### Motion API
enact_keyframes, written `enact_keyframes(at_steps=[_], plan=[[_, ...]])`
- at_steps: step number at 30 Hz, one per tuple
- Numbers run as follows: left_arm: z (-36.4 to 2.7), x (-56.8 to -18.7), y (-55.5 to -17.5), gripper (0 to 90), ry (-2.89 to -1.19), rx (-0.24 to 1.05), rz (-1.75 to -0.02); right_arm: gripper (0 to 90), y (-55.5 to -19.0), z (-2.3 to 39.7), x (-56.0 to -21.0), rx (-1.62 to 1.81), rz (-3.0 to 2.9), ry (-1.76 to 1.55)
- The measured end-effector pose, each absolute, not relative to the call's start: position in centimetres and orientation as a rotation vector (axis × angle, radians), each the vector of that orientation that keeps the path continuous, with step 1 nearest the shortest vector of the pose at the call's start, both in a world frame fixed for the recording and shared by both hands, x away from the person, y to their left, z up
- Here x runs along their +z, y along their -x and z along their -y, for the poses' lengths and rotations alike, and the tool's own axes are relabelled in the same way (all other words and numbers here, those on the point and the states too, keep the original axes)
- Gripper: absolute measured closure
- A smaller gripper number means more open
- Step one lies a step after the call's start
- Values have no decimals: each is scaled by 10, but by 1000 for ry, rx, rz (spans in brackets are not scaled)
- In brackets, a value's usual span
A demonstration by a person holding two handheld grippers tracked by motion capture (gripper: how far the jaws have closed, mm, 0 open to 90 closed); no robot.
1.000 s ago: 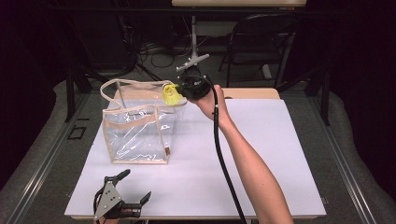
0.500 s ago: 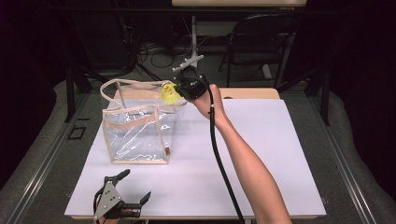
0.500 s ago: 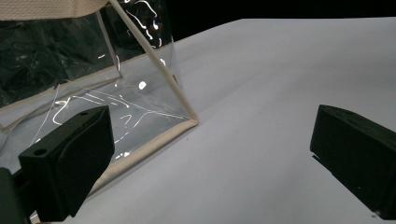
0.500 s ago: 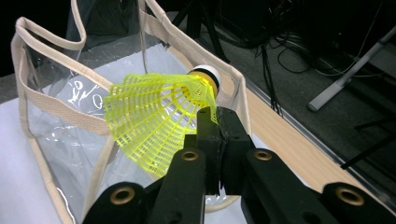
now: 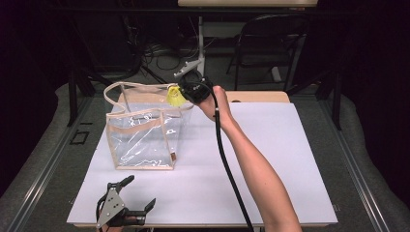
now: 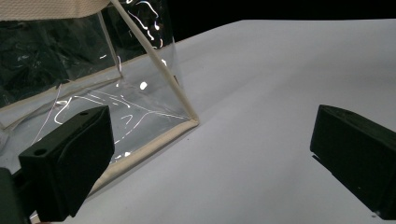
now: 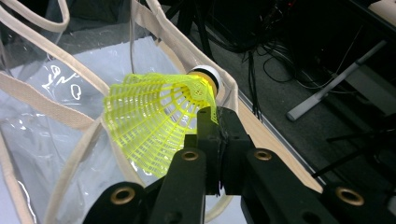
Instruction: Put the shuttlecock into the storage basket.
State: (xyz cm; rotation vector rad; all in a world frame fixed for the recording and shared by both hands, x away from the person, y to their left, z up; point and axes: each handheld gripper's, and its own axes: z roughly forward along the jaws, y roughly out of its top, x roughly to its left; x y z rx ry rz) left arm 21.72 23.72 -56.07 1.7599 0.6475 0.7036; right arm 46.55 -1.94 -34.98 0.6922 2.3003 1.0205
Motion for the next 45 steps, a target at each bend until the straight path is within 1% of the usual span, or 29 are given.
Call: enact_keyframes(at_steps=[22,28,30,31,34,40,42,43,45], plan=[[-238,-561,-217,0,-1756,703,-647,889,-468,7,-360,871,-2280,-585],[-238,-560,-217,0,-1757,704,-646,872,-467,1,-363,846,-2286,-567],[-238,-560,-217,0,-1758,704,-645,822,-467,0,-364,837,-2292,-563],[-238,-560,-217,0,-1758,704,-645,812,-467,0,-365,837,-2297,-562],[-238,-560,-216,0,-1755,705,-645,748,-466,1,-365,841,-2299,-565],[-238,-560,-216,0,-1760,705,-643,573,-465,9,-361,918,-2330,-626],[-238,-560,-217,0,-1762,706,-641,489,-464,12,-359,938,-2349,-646],[-238,-560,-216,0,-1760,706,-642,485,-464,13,-359,955,-2351,-659],[-238,-560,-216,0,-1759,706,-644,418,-462,17,-358,998,-2368,-678]])
